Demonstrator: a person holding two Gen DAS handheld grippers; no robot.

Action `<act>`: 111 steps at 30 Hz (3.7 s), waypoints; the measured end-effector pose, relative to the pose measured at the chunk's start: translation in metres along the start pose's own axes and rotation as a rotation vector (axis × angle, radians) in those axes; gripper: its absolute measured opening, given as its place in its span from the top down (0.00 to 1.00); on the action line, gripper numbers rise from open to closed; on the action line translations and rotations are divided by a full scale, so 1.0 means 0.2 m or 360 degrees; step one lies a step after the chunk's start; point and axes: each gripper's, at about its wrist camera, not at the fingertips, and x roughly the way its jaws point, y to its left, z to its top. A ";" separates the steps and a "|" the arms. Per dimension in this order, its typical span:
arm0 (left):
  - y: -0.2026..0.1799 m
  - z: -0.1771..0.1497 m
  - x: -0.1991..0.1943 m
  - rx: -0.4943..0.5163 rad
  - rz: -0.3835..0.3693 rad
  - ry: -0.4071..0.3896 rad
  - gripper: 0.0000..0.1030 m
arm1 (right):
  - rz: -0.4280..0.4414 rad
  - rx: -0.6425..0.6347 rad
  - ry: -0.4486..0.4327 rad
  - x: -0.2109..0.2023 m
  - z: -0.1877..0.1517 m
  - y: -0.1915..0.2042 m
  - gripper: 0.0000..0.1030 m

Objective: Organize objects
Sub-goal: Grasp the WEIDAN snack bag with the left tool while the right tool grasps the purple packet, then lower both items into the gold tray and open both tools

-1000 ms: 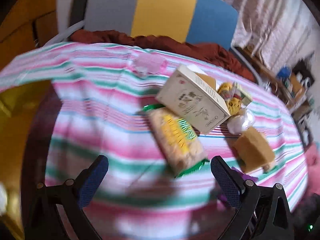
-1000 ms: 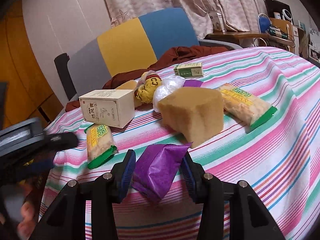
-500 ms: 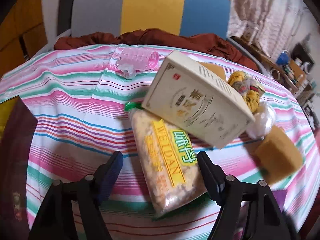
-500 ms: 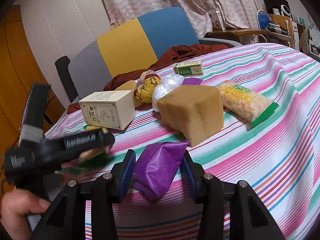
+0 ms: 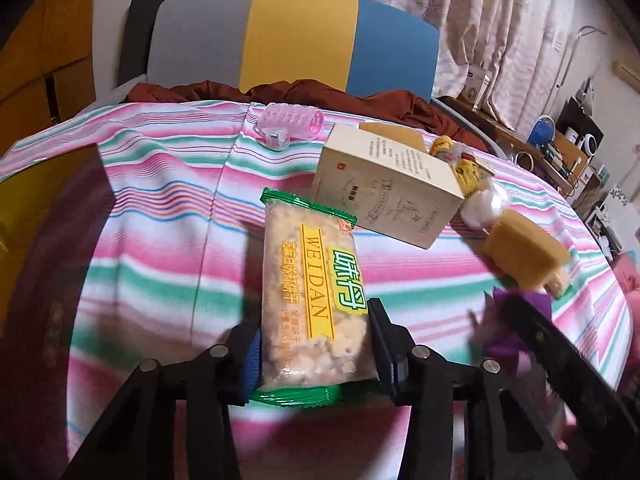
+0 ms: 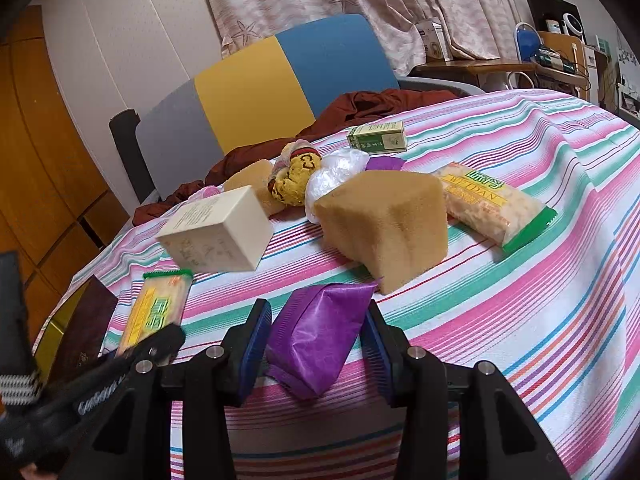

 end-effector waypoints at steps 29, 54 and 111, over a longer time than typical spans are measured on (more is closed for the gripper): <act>0.38 -0.28 -0.73 -0.0238 -0.0293 -0.0243 0.58 | -0.0152 -0.0217 -0.0052 -0.05 -0.04 0.13 0.56; 1.38 -0.19 -0.80 -0.0732 0.0091 -0.0140 0.60 | 0.0176 -0.0369 0.0041 -0.22 -0.21 0.58 0.66; 0.85 -0.12 -1.00 -0.0249 0.0151 -0.0201 0.00 | 0.0161 -0.0441 0.0303 -0.22 -0.24 0.70 0.54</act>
